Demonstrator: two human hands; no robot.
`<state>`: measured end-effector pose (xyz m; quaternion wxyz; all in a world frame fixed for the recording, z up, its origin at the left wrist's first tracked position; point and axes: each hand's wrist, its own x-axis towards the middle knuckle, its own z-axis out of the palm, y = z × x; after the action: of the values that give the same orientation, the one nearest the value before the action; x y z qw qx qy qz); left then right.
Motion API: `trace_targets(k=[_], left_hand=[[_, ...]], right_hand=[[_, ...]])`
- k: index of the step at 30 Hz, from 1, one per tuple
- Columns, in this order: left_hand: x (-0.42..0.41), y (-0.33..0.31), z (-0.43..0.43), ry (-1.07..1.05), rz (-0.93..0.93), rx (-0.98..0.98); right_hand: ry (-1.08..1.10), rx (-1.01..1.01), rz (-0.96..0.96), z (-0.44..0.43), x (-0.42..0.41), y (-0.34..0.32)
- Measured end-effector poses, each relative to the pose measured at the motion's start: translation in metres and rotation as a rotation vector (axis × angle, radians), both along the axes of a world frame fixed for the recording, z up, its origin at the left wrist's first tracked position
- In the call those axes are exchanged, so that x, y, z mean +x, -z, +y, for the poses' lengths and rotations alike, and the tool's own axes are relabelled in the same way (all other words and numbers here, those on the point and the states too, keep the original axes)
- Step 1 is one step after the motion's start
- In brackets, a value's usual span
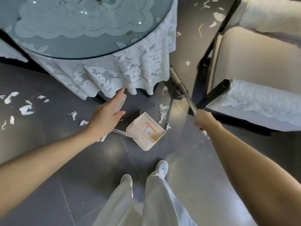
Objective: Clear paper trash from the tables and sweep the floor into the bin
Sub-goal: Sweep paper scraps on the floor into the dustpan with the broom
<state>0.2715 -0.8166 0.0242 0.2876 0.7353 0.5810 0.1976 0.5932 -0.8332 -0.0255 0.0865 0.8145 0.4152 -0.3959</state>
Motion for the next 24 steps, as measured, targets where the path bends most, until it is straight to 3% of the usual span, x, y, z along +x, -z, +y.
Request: trace_targets(k=[5, 17, 24], left_hand=[[-0.03, 0.002, -0.018, -0.02, 0.037, -0.02], [-0.156, 0.009, -0.089, 0.01, 0.016, -0.059], [-0.245, 0.005, -0.138, -0.013, -0.011, -0.065]], right_hand=[[-0.13, -0.13, 0.008, 0.002, -0.026, 0.016], [-0.16, -0.205, 0.001, -0.146, -0.174, -0.006], [-0.125, -0.205, 0.159, -0.208, -0.278, -0.037]])
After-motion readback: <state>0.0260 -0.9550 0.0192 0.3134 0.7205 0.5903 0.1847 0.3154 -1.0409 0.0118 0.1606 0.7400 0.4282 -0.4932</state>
